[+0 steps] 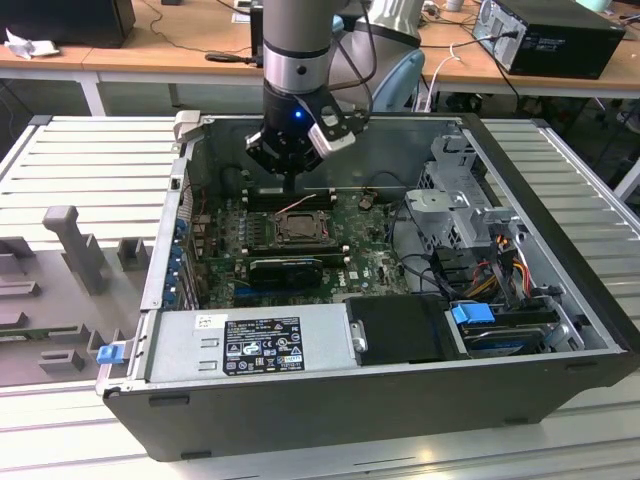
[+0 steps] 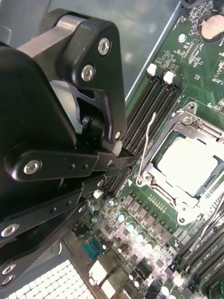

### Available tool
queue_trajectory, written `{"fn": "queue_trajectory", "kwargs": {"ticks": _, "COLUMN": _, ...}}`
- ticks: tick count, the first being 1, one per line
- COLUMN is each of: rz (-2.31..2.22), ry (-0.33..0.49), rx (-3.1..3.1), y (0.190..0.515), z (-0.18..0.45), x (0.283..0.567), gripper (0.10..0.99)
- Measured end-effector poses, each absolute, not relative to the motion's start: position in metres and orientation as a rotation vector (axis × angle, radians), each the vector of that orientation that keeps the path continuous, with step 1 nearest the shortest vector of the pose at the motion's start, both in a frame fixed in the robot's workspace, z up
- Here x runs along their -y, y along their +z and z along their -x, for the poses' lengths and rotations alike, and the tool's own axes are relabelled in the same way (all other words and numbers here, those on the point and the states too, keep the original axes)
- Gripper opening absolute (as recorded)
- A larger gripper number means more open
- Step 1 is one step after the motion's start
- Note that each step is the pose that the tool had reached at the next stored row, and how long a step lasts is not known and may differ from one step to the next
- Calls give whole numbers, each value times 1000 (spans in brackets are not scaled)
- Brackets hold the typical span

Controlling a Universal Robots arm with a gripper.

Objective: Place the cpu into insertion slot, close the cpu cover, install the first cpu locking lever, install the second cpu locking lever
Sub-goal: 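Install the first cpu locking lever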

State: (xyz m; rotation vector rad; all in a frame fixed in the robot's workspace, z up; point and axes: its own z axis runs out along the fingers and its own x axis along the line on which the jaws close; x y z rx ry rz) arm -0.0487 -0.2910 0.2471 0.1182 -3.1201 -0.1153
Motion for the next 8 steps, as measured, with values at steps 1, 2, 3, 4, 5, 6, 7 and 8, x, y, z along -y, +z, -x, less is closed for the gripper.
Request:
{"fn": "queue_trajectory", "kwargs": {"ticks": 1, "rz": -118, "ry": -115, "rx": 3120, "y": 245, "z": 49, "x": 291, "gripper": 106}}
{"fn": "queue_trajectory", "kwargs": {"ticks": 2, "rz": -118, "ry": -115, "rx": 3120, "y": 243, "z": 49, "x": 291, "gripper": 106}}
{"fn": "queue_trajectory", "kwargs": {"ticks": 3, "rz": -119, "ry": -115, "rx": 3120, "y": 241, "z": 48, "x": 291, "gripper": 106}}
{"fn": "queue_trajectory", "kwargs": {"ticks": 4, "rz": -119, "ry": -116, "rx": 3120, "y": 239, "z": 47, "x": 291, "gripper": 106}}
{"fn": "queue_trajectory", "kwargs": {"ticks": 5, "rz": -118, "ry": -117, "rx": 3120, "y": 238, "z": 46, "x": 291, "gripper": 106}}
{"fn": "queue_trajectory", "kwargs": {"ticks": 6, "rz": -118, "ry": -118, "rx": 3120, "y": 237, "z": 44, "x": 290, "gripper": 106}}
{"fn": "queue_trajectory", "kwargs": {"ticks": 7, "rz": -118, "ry": -122, "rx": 3120, "y": 236, "z": 43, "x": 290, "gripper": 106}}
{"fn": "queue_trajectory", "kwargs": {"ticks": 8, "rz": -119, "ry": -146, "rx": 3119, "y": 236, "z": 42, "x": 290, "gripper": 106}}
